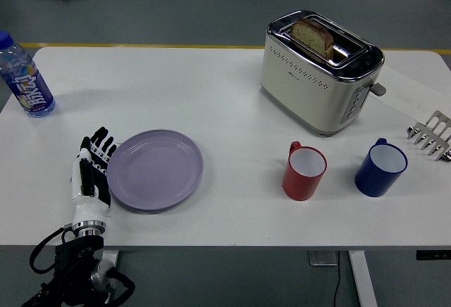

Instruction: Push plate across desktop

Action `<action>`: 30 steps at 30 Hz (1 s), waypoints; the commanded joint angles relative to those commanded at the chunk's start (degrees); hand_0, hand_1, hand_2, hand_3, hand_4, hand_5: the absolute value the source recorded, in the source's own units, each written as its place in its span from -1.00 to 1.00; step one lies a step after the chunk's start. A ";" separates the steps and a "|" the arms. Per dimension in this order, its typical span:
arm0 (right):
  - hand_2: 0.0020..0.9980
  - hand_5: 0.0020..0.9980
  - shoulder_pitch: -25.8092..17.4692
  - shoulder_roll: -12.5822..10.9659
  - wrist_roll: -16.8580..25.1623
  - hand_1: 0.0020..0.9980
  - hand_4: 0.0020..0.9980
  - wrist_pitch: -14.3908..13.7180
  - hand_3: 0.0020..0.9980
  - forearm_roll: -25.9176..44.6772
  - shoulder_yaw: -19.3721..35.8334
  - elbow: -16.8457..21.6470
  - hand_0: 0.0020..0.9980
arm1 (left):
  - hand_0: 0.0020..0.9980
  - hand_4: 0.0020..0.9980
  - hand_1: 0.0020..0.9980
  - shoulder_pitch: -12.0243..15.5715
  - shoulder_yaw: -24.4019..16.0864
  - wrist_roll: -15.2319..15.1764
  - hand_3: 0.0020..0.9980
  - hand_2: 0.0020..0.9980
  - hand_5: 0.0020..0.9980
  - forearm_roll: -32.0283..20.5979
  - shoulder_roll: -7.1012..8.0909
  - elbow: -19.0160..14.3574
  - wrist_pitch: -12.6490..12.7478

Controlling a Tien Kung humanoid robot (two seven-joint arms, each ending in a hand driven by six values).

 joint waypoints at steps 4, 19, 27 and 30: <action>0.47 0.17 -0.09 0.02 -0.10 0.28 0.04 -0.06 0.58 0.01 -0.03 0.06 0.31 | 0.69 0.00 0.72 -0.26 1.41 0.00 0.48 0.76 1.00 -0.35 0.00 0.00 -0.16; 0.47 0.17 -0.63 0.05 -0.32 0.28 0.04 -0.20 0.58 -0.09 -0.11 0.19 0.31 | 0.68 -0.01 0.72 -0.57 5.31 0.00 0.48 0.76 1.00 -1.22 0.00 -0.13 -0.20; 0.47 0.17 -0.59 0.05 -0.16 0.28 0.05 -0.09 0.58 0.30 -0.47 0.10 0.31 | 0.68 -0.01 0.72 -1.37 7.46 0.00 0.48 0.76 1.00 -1.62 0.00 -0.61 -0.21; 0.47 0.17 -0.52 0.07 -0.04 0.28 0.05 -0.10 0.58 0.63 -0.70 0.05 0.31 | 0.68 -0.01 0.72 -1.52 7.91 0.00 0.48 0.76 1.00 -1.77 0.00 -0.66 -0.21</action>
